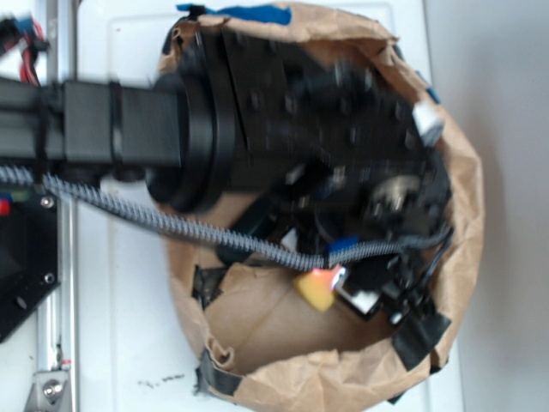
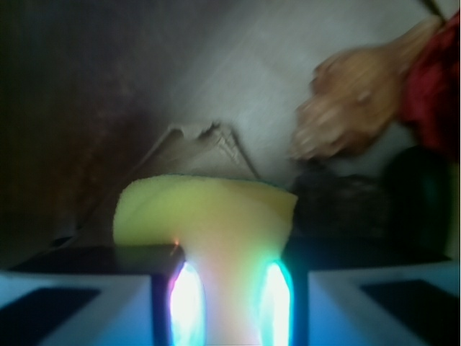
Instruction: Grab the green sponge.
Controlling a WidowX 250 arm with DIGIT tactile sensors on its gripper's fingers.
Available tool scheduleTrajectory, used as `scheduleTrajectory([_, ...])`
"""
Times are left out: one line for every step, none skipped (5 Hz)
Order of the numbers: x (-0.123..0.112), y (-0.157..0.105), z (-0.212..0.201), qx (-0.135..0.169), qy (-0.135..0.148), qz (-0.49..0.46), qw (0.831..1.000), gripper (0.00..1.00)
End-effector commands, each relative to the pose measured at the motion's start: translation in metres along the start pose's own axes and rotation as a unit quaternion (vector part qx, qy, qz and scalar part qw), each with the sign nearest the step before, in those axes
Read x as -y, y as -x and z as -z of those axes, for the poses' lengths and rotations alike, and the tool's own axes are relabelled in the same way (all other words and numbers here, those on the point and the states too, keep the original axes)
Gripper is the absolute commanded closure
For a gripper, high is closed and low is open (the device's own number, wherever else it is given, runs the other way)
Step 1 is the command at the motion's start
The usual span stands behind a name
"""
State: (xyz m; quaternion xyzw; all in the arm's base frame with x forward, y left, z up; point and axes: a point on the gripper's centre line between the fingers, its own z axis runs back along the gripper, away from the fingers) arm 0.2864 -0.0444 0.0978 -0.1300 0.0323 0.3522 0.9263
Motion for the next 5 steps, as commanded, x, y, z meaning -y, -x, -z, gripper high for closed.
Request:
scheduleTrajectory([-0.009, -0.007, -0.084, 0.083, 0.047, 0.146, 0.985, 1.0])
scheduleTrajectory([-0.018, -0.012, -0.105, 0.112, 0.062, 0.223, 0.966, 1.0])
scheduleTrajectory([-0.022, -0.005, -0.121, 0.152, 0.065, 0.251, 0.954, 1.0])
scheduleTrajectory([-0.023, 0.002, -0.122, 0.178, 0.062, 0.254, 0.949, 1.0])
scheduleTrajectory([-0.022, 0.004, -0.117, 0.181, 0.05, 0.248, 0.95, 1.0])
